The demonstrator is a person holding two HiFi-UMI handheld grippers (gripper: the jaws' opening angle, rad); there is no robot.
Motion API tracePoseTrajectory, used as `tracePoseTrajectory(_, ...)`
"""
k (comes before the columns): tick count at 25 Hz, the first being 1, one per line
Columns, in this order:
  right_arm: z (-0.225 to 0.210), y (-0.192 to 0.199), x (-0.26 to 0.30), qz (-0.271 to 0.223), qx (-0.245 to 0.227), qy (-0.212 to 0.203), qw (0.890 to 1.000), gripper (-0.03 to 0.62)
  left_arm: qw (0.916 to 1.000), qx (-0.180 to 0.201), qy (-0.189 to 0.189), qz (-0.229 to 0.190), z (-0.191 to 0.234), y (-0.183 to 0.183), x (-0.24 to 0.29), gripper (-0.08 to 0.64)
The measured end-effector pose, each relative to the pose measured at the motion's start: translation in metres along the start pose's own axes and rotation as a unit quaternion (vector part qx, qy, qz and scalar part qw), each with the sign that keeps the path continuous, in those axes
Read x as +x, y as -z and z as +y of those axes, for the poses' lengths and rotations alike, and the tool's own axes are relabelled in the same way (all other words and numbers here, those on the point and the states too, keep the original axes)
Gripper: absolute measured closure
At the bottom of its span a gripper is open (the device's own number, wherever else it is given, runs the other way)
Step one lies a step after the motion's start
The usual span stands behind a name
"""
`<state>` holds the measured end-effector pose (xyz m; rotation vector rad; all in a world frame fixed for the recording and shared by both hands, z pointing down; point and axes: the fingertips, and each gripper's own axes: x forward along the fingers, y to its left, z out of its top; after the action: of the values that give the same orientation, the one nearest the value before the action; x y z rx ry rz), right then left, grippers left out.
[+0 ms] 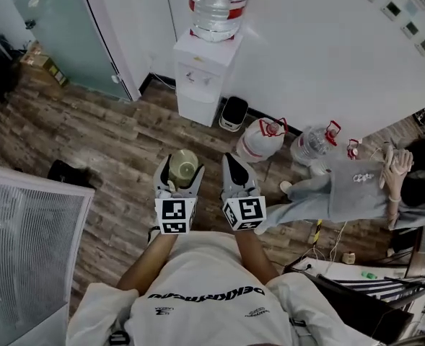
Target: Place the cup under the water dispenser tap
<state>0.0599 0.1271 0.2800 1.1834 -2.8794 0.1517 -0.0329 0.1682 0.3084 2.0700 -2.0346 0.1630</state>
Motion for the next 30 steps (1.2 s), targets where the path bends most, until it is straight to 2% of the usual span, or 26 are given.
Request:
tracePoseTrajectory(5,0.002,-0.013,0.086,0.004,-0.001,0.02,1.0,0.594,0.9994,-0.001,0.034,0.006,0.062,-0.03,0.065,0.189)
tracePoseTrajectory(9,-0.007,-0.024,0.146,0.009,0.003,0.054,0.999,0.594,0.9979,0.003,0.065,0.009,0.101,-0.054,0.115,0.189)
tracePoseTrajectory(14,-0.008,-0.024,0.198,0.016,0.004,0.087,0.996,0.592,0.9947,0.013,0.1,0.022,0.137,-0.056,0.161,0.189)
tracePoseTrajectory(24,-0.036,-0.001,0.223,0.048,0.014,0.157,0.986,0.594,0.9855,0.006,0.156,0.066,0.148,-0.03,0.208,0.189)
tracePoseTrajectory(30,-0.058,0.011,0.234,0.052,0.021,0.164,0.985,0.594,0.9845,0.021,0.158,0.073,0.144,-0.017,0.232,0.19)
